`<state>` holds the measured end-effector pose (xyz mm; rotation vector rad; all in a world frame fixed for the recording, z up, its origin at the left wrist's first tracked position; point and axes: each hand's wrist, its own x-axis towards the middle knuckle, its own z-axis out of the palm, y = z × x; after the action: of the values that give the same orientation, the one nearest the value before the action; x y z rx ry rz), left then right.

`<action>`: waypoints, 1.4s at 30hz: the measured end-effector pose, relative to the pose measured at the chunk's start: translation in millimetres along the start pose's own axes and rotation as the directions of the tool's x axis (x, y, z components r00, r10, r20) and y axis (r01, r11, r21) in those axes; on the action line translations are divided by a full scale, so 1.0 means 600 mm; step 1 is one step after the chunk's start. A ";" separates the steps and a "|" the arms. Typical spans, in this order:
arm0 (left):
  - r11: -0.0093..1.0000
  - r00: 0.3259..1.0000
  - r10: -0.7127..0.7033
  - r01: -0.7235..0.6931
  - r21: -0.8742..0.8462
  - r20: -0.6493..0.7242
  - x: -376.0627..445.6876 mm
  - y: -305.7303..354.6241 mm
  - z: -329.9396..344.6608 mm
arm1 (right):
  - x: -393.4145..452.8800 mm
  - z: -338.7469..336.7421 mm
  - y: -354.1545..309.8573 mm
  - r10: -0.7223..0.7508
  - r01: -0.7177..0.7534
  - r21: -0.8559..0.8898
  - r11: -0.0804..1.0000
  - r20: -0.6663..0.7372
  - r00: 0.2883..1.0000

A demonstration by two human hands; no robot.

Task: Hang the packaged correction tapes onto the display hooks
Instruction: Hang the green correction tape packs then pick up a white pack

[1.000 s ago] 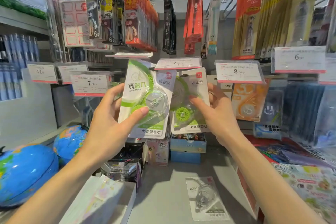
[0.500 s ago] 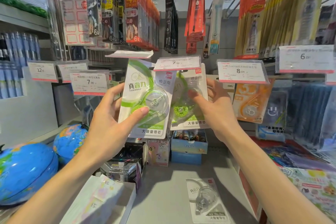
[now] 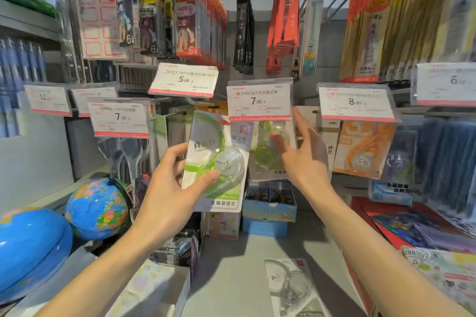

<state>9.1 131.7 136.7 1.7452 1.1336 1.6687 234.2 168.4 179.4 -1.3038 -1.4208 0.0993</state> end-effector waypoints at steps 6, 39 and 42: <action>0.995 0.996 -0.084 0.083 0.048 0.017 0.015 -0.021 0.006 | 0.069 0.069 0.078 -0.019 0.019 0.025 0.999 -0.018 1.000; 0.986 0.998 0.061 -0.056 -0.155 0.030 0.026 0.053 0.082 | -0.071 -0.105 0.047 0.075 -0.197 0.490 0.849 0.257 0.963; 0.971 0.994 0.105 -0.102 -0.218 0.000 0.039 0.076 0.075 | -0.071 -0.111 0.047 0.039 -0.144 0.447 0.883 0.237 0.971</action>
<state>61.7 134.8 179.7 1.6969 0.8309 1.7681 289.5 109.8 155.6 -0.9786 -1.4081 0.6303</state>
